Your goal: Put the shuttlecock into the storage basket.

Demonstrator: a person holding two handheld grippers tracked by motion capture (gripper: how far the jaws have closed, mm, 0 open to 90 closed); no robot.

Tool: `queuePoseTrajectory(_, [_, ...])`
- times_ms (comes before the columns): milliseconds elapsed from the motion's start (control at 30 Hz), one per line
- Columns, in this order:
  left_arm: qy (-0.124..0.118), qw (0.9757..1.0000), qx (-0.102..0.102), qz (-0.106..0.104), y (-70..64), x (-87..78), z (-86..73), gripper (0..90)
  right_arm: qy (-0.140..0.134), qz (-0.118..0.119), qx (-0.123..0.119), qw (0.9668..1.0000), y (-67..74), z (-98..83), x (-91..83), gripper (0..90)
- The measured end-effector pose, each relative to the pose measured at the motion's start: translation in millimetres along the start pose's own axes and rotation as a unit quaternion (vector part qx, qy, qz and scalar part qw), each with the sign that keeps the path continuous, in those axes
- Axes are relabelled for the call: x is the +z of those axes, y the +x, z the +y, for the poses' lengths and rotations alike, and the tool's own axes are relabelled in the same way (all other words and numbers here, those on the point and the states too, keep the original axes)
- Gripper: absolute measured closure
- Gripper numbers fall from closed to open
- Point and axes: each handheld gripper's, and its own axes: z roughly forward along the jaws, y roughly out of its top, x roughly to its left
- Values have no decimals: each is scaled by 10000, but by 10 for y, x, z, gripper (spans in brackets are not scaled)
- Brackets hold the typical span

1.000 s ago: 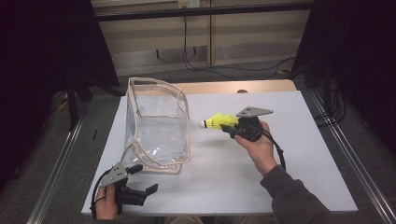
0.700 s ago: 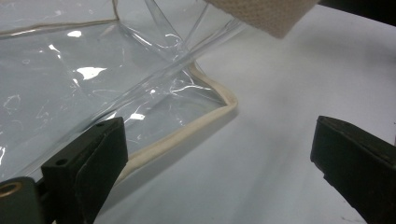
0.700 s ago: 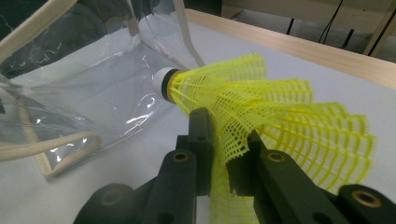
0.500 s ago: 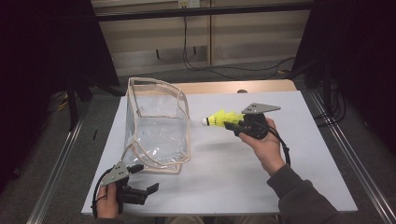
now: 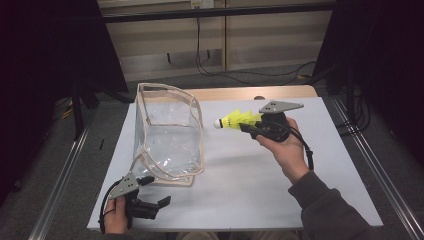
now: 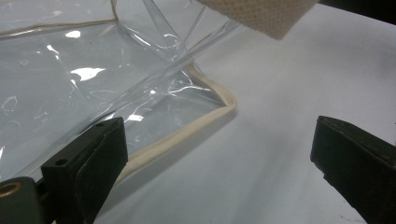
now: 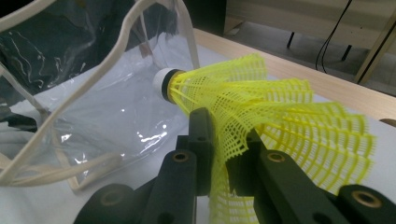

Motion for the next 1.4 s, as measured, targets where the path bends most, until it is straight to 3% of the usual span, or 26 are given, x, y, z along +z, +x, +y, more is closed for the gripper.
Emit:
queuePoseTrajectory(233, [38,10000,69,11,6,7,1,36,-76,24,-57,10000,43,113,-37,814])
queuePoseTrajectory(1400, [-46,10000,-1,-20,-4,-27,10,40,-294,331,-95,9990,357,517,58,814])
